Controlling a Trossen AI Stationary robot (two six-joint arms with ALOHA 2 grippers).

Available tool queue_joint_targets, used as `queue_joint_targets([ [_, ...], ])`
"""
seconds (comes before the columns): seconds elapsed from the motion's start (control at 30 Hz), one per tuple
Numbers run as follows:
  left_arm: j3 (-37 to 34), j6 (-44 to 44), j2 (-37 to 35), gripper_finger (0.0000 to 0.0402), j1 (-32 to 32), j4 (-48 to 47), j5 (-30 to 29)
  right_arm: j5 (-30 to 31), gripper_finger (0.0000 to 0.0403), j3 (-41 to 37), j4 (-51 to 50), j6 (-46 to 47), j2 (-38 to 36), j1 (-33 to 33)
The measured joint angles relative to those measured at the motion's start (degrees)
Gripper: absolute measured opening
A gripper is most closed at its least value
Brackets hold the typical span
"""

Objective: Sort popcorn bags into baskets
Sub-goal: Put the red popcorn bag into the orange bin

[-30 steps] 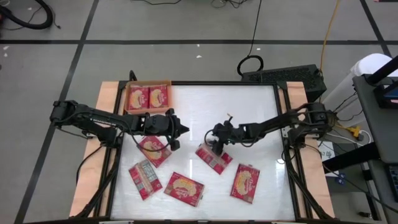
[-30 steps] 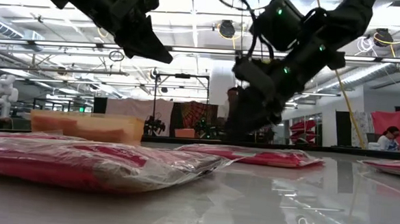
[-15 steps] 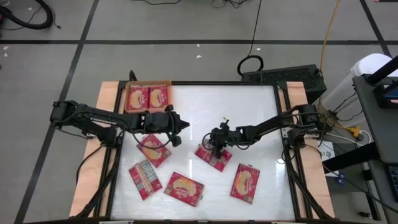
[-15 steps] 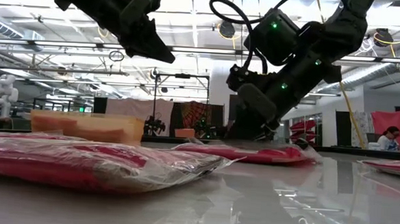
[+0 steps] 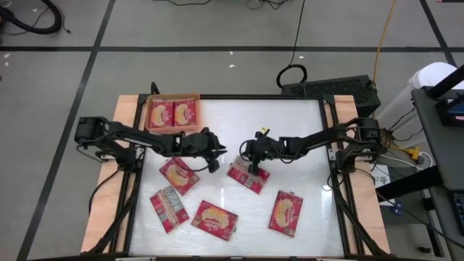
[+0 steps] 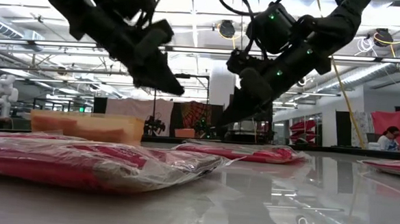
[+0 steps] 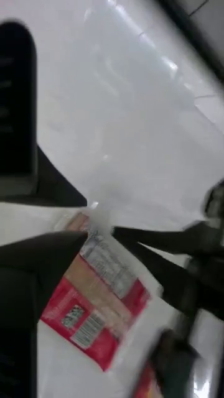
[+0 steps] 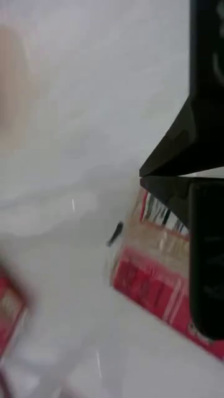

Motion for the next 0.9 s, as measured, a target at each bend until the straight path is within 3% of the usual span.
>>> queue_joint_targets([
  [0.13, 0.0, -3.4, 4.3, 0.0133, 0.0, 4.6, 0.5, -4.6, 0.0018, 0.0, -2.8, 2.4, -0.4, 0.0],
  [0.23, 0.0, -3.9, 7.0, 0.0168, 0.0, 6.0, 5.7, -5.6, 0.0044, 0.0, -6.8, 4.6, -0.4, 0.7],
  [0.4, -0.1, -4.0, 12.1, 0.0196, -0.6, 7.8, 11.0, -7.0, 0.0107, 0.0, -14.7, 5.9, -1.4, 2.5],
  [0.53, -0.1, -3.8, 16.8, 0.019, -1.3, 13.6, 11.0, -6.9, 0.0158, 0.0, -19.6, 5.9, -5.4, 5.1],
  [0.73, 0.0, -1.2, 23.1, 0.0145, -1.1, 20.6, 11.1, -4.5, 0.0208, 0.1, -26.4, 5.5, -13.2, 11.5],
  [0.9, 0.3, -1.4, 24.9, 0.0105, -0.5, 21.7, 11.6, 3.4, 0.0221, -0.5, -30.5, 6.0, -12.7, 18.5],
])
